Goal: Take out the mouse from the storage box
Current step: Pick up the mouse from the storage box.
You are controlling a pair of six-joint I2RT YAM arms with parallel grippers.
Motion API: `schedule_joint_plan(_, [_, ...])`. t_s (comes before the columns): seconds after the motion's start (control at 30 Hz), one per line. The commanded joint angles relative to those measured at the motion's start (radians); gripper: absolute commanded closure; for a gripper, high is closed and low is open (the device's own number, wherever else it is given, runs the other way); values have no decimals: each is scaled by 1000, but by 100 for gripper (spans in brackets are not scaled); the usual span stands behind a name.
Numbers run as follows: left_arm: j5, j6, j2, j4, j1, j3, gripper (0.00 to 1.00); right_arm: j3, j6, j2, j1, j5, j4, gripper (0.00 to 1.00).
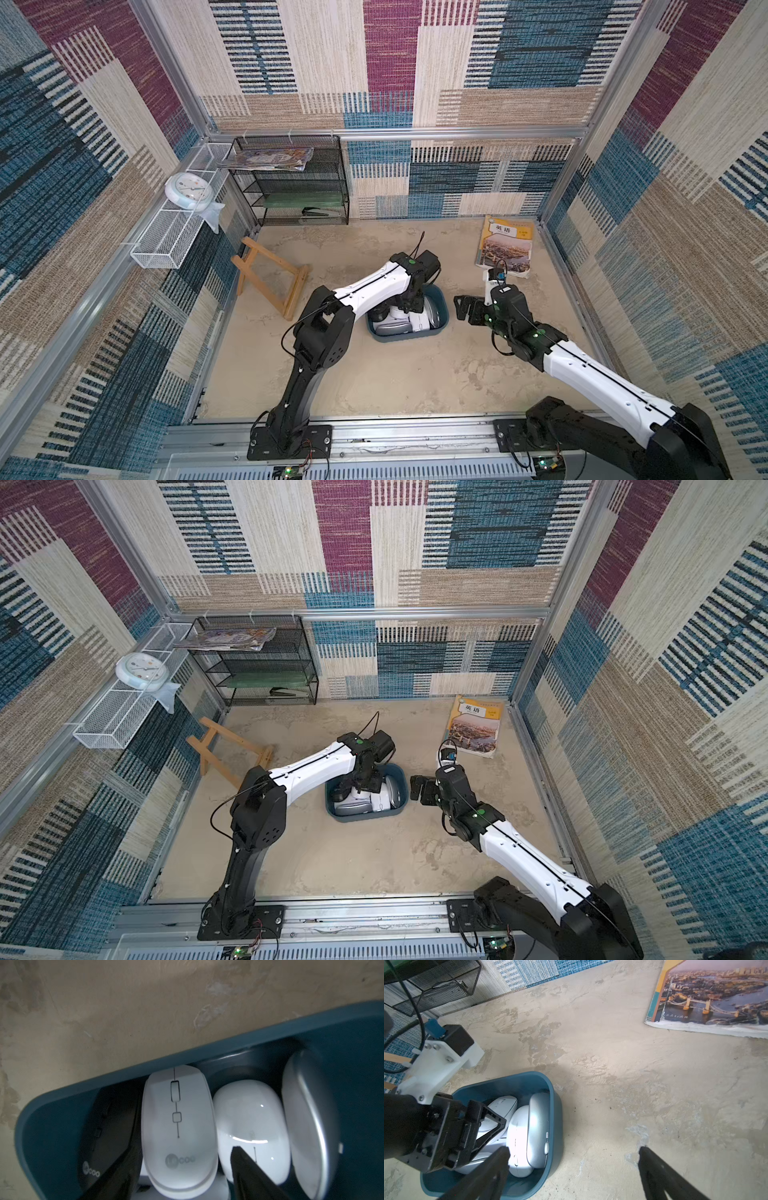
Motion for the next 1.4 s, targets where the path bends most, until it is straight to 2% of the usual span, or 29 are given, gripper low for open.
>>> schedule_joint_plan(0.0, [-11,9,20,-30,0,11,25,0,15,5,1,2,23,0])
schedule_joint_plan(0.3, [-6,8,62,-30,0,28,36,3,8,3,1,5,17,0])
schedule_joint_plan(0.57, [-7,10,98,-30,1,47,30,2,20,12,1,-6,25,0])
schedule_joint_plan(0.7, [-21,10,99,-30,1,52,40,-4,21,7,1,-9,35,0])
schedule_joint_plan(0.83, [-43,5,63,-30,-3,47,50,0,24,3,2,-12,25,0])
schedule_joint_plan(0.93, [-79,0,26,-27,-8,38,54,-12,23,4,1,-12,40,0])
schedule_joint_plan(1.13, [-101,1,-69,-10,-19,1,54,-2,23,13,2,-20,38,0])
schedule_joint_plan(1.37, [-48,-3,-229,92,-21,-159,55,30,27,48,1,-50,32,0])
